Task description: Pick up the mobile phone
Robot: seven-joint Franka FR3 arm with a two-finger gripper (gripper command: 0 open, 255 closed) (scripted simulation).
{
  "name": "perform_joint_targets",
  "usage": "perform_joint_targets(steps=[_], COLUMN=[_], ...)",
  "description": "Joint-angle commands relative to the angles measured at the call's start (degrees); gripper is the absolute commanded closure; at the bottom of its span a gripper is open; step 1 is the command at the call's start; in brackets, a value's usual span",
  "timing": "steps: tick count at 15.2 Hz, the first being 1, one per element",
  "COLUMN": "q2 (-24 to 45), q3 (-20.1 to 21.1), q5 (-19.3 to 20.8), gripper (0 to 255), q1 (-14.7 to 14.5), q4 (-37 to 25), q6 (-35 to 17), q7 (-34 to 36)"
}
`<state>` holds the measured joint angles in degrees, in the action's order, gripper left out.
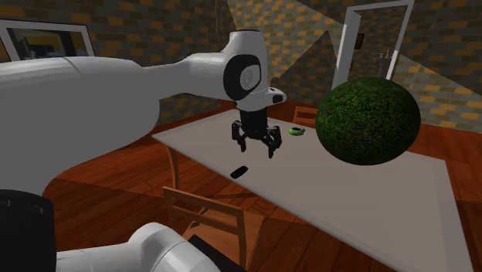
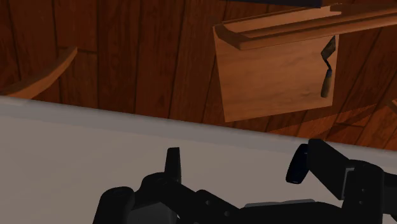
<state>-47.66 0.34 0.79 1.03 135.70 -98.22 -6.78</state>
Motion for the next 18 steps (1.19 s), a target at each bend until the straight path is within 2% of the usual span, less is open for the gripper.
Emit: perform_joint_targets(steps=[1, 9, 18], q2=[0.0, 10.9, 27.8], q3=[0.0, 6.5, 13.5], q5=[0.0, -3.3, -3.8], gripper=[0, 0, 0], q1=[0.0, -1.2, -1.5], q4=[0.0, 2.0, -1.8], q6=[0.0, -11.6, -23.3], q7=[0.0, 8.4, 18.2])
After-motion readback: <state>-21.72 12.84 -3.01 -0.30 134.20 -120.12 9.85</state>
